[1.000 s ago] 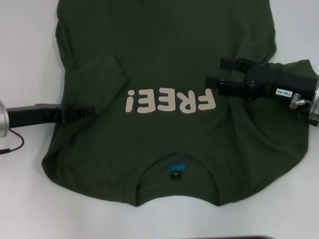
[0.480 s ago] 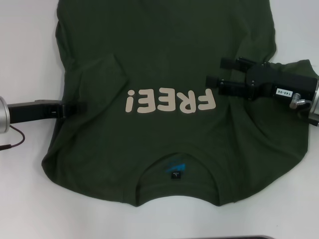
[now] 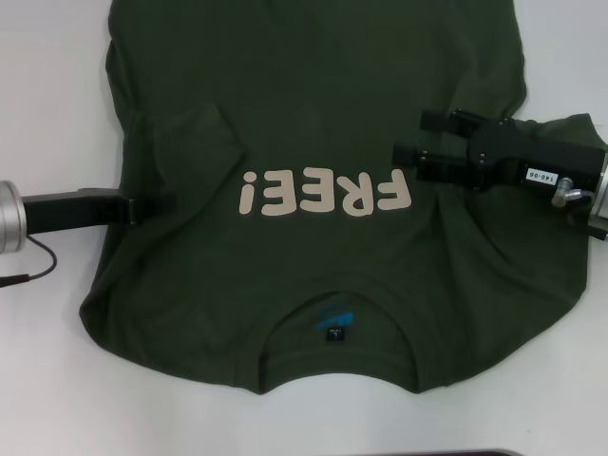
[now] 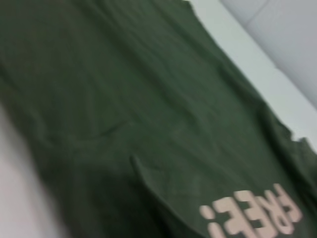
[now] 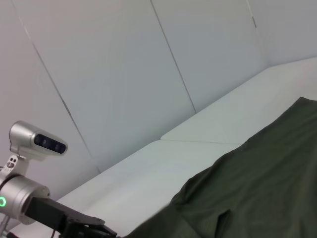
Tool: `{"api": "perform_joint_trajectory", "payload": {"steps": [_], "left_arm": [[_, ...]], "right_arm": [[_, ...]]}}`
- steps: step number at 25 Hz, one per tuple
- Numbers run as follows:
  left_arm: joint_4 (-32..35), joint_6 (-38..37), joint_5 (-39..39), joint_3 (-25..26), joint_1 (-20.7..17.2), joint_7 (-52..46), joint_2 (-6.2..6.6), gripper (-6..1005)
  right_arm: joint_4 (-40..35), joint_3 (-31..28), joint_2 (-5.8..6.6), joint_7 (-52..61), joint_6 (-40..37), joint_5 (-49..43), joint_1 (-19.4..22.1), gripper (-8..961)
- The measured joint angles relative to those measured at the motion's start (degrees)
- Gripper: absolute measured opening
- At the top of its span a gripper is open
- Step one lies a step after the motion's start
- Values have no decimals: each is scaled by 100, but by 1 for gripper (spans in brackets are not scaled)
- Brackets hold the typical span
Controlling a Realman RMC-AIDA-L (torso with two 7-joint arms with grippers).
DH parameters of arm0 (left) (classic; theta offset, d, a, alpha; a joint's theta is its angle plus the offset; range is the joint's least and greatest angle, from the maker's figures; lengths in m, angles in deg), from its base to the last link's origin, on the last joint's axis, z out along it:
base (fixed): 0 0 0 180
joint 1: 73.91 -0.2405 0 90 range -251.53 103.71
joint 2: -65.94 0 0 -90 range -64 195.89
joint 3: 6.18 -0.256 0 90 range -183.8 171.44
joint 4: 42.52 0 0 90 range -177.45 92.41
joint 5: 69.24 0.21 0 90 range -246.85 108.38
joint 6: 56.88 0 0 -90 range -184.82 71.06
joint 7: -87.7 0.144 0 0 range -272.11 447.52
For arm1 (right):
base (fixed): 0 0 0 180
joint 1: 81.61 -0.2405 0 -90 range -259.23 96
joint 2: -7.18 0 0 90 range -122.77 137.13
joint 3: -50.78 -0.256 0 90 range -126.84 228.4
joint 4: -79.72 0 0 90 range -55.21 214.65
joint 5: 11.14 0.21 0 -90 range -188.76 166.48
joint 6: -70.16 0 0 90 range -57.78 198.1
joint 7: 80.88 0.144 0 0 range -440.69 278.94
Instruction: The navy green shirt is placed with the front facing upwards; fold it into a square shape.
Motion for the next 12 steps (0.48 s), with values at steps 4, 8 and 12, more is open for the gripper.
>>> {"api": "perform_joint_trajectory", "payload": {"steps": [4,8,12], "left_arm": [[-127,-326,-42,25,26,-81,-89,33],[-125,-390,-45,0,52,-168,-152,35],[-68,-415,-45,-21,61,-204,-201,38]], "right_arm": [[0,-1,0,-2,-2,0,0,930],[5,0,0,-9,0,0,0,930],[9,0,0,-9,0,0,0,930]]}}
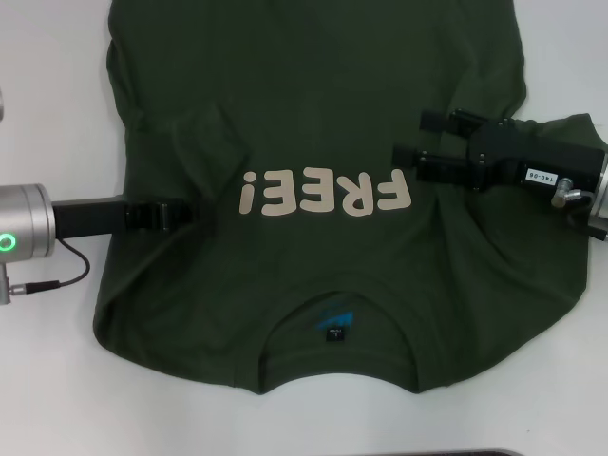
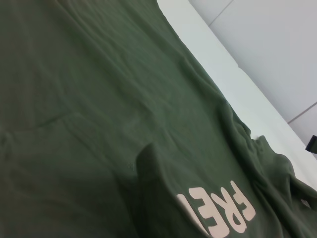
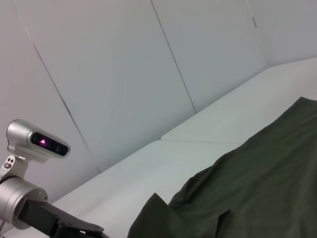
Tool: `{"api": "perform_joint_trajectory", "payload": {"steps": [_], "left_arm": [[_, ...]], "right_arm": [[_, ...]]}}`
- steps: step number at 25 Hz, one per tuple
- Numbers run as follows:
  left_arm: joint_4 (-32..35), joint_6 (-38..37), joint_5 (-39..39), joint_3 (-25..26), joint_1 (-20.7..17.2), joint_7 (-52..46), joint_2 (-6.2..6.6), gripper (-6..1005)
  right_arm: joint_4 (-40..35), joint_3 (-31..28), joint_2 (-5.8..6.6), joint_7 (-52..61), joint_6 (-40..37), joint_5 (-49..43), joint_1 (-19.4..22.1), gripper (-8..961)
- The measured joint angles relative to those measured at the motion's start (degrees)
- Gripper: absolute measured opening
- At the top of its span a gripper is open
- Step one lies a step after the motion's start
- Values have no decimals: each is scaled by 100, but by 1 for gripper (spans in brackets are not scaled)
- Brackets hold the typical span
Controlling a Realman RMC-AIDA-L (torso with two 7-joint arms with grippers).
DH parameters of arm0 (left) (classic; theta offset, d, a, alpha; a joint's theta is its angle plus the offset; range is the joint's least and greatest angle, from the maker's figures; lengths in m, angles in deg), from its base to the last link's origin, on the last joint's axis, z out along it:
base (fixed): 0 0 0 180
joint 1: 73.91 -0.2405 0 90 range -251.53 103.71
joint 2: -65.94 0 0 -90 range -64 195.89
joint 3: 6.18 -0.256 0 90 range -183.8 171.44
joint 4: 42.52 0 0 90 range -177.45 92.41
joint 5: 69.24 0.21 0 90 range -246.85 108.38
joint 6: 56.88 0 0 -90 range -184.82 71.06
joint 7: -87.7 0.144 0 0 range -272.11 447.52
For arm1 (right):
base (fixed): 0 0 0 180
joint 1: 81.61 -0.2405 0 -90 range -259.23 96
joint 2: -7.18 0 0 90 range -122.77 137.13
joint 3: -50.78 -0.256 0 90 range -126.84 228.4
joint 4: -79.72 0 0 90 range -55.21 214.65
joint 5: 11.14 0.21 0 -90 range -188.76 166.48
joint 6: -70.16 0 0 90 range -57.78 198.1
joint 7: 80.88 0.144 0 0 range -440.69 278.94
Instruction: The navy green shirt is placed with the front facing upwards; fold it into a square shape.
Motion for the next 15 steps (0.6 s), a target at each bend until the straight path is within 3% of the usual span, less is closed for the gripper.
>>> {"api": "perform_joint_trajectory", "payload": {"steps": [7,12,15], "left_arm": [[34,-160,20,-4,-15,26,-13,43],[33,-188,36,-209,-16,57,-36,141],[18,-173,21,-223,-20,62,-46,260]], "right_arm": [[0,0,0,-14,-7,0,0,930],[0,0,0,-16,-21,0,0,930],[0,0,0,-17,-15,0,0,930]]}}
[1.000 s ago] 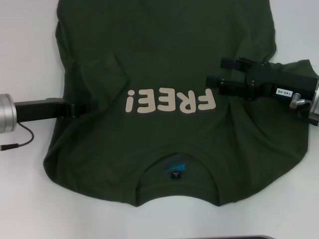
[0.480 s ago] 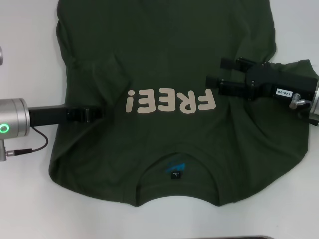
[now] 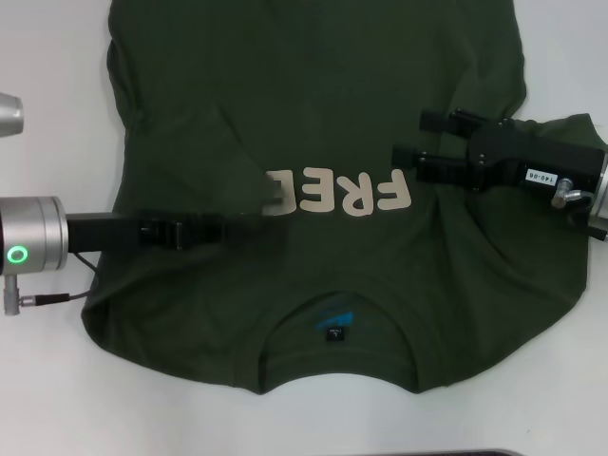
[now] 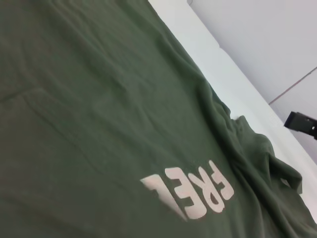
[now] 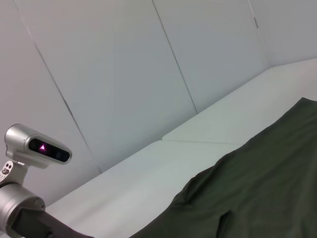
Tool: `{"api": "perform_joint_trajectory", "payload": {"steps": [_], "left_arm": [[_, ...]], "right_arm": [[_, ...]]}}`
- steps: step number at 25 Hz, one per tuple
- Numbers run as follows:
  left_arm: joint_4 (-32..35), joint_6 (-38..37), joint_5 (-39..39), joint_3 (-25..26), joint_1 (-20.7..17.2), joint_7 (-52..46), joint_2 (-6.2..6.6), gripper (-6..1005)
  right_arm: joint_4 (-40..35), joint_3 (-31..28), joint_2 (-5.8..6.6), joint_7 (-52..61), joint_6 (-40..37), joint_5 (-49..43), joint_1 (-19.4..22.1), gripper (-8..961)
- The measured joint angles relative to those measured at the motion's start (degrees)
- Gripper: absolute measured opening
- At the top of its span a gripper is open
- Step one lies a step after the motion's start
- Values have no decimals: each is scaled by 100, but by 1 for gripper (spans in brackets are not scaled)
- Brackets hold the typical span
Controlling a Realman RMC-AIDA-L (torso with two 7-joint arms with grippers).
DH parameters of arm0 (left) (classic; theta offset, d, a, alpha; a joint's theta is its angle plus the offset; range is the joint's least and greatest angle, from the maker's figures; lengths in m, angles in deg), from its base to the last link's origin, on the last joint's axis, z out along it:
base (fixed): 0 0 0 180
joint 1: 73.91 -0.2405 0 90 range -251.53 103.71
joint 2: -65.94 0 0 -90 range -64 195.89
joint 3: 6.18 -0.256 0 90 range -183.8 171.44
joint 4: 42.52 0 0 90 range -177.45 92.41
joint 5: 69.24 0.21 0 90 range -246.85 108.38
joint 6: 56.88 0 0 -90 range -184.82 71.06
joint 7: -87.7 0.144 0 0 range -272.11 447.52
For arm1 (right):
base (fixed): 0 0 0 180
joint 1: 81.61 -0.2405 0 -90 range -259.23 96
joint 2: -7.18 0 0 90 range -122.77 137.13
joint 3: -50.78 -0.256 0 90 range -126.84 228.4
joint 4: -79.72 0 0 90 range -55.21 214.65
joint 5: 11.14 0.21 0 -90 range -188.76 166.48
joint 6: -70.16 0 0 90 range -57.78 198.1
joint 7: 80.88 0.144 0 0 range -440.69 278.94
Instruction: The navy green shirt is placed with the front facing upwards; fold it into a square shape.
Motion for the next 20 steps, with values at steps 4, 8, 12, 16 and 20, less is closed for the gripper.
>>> {"api": "perform_joint_trajectory", "payload": {"steps": [4,8,12,16,20], "left_arm": [[-53,-31,-26,47,2,4,-2,432],[-66,-34,-116,74,10,29,16,555],[-74,11,-536,177,-35,227,74,583],[-67,-4,-980,538,-96,542,69,593],[-83,-9,-1513,621,-186,790,49,602]], "right_arm": [[0,0,0,0,15,5,0,930],[0,-8,0,0,12,11,4,930],[-26,-96,2,0,-6,25,12,930],[-67,-357,50,61,-134,27,56,930],[-130,-680,182,353,-352,26,171,930]]}}
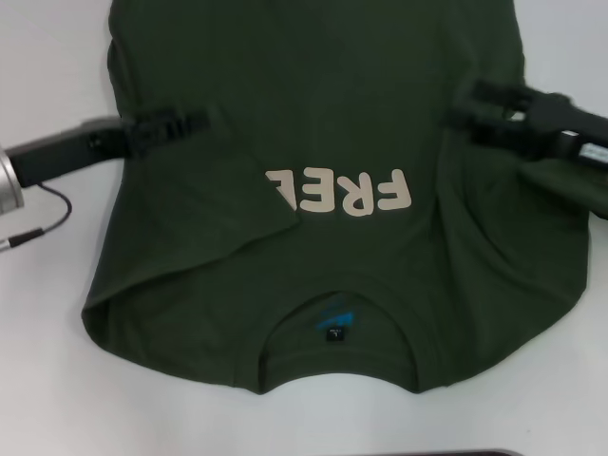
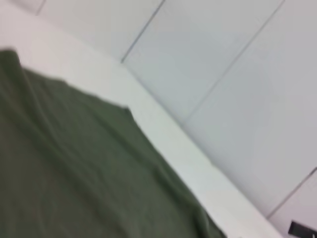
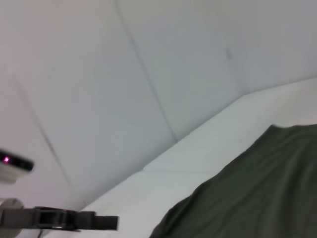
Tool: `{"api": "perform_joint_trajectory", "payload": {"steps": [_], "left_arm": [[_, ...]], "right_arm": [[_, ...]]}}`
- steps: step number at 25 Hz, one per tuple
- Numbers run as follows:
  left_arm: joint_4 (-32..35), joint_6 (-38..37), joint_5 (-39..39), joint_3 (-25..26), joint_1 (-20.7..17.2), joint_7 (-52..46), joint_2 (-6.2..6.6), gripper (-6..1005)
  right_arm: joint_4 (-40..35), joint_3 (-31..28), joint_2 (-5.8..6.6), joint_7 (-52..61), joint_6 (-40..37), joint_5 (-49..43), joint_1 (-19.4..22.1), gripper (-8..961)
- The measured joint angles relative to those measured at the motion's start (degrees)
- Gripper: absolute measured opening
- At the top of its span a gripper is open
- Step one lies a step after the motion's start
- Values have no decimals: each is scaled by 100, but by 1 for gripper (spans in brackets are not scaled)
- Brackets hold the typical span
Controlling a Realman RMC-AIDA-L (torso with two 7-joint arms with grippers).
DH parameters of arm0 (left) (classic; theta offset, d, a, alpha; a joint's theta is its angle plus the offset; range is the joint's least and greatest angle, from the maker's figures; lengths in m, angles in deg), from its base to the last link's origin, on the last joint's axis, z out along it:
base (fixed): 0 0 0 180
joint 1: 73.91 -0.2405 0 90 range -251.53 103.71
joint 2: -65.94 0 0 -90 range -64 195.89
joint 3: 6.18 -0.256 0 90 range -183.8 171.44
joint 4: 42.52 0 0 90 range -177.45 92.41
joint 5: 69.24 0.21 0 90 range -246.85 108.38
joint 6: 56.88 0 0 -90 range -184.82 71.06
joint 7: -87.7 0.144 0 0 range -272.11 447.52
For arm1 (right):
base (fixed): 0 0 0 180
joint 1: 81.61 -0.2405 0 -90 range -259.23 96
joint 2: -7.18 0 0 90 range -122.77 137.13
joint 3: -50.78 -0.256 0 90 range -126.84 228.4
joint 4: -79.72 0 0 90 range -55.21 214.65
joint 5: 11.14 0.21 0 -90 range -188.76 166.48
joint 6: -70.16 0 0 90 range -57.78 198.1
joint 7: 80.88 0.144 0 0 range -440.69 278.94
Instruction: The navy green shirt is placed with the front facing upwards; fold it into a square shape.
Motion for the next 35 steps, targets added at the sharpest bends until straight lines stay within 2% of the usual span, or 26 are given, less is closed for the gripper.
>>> {"api": "perform_joint_trajectory", "payload": {"steps": [2,7,8,9,12,16,19,22,28,35], "left_arm": [[15,14,-213,21,-27,147,-6,607],[73,38,-680,57,-104,642,-62,787],[94,40,-743,57,-112,708,-65,813],[122,43,-803,58,-113,762,-67,840],[142,53,-860,61,-101,798,-68,919],[142,83,-868,30,-85,802,-70,917],[154,149,-873,11,-85,833,-70,918],[167,189,-876,10,-83,865,-70,918],[168,306,-880,7,-81,900,-65,918],[190,389,-867,-6,-71,950,-68,918]], "right_arm": [[-139,-107,79,242,-68,1,97,930],[-843,-219,220,1260,-107,7,415,930],[-1076,-209,308,1704,-98,-36,517,930],[-1076,-209,308,1704,-98,-36,517,930],[-1334,-205,529,2481,-126,-222,651,931],[-1490,-244,784,3326,-196,-572,746,932],[-1522,-284,929,3742,-131,-769,818,931],[-1531,-296,1024,4106,65,-938,891,927],[-1486,-487,1068,4379,278,-1210,957,921],[-1448,-512,928,4527,433,-1459,879,915]]}}
